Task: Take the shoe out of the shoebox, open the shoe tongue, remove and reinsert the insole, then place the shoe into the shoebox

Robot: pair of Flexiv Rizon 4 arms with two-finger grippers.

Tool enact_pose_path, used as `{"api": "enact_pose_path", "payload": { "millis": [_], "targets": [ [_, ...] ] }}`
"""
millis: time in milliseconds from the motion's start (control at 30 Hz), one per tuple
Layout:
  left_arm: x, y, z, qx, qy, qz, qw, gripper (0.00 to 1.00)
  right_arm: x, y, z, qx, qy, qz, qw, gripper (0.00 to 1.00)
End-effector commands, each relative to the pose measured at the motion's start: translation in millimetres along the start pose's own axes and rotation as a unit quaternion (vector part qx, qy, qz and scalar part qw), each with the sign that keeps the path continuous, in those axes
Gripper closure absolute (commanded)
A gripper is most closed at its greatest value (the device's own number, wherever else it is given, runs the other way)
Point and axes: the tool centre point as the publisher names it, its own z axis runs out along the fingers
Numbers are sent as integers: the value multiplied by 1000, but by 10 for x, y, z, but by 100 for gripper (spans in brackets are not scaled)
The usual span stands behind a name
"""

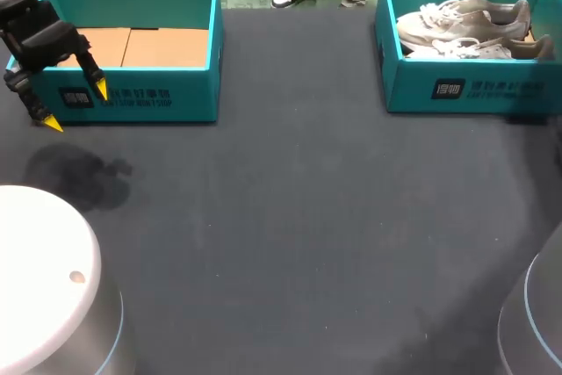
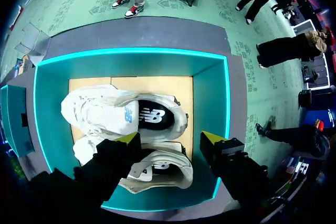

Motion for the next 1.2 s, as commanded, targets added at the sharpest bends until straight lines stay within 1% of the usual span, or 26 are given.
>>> {"api": "enact_pose_path", "payload": {
  "millis": [33,67,267,467,567,733,933,1100,1167,1200],
  "targets": [
    [6,0,-2,-2,0,0,1000,0,89,-355,-385,-37,1,-3,999,3],
    [6,0,-2,-2,0,0,1000,0,120,-391,-425,-41,5,-10,999,0],
    [6,0,-2,-2,0,0,1000,0,253,-615,-585,-41,5,-10,999,0],
    [6,0,-2,-2,0,0,1000,0,412,-894,-756,-38,8,-6,999,0],
    [6,0,-2,-2,0,0,1000,0,514,-1030,-831,-36,3,-3,999,0],
    [6,0,-2,-2,0,0,1000,0,726,-1254,-921,-32,15,-5,999,0],
    [6,0,-2,-2,0,0,1000,0,975,-1584,-1081,-33,16,16,999,0],
    [6,0,-2,-2,0,0,1000,0,1143,-1820,-1156,-36,30,16,999,0],
    [47,-42,-15,6,-1,-4,1000,0,1209,-1909,-1190,-37,35,18,999,0],
    [75,-66,-18,4,-11,-24,1000,0,1237,-1954,-1203,-37,36,19,998,0]
  ]
}}
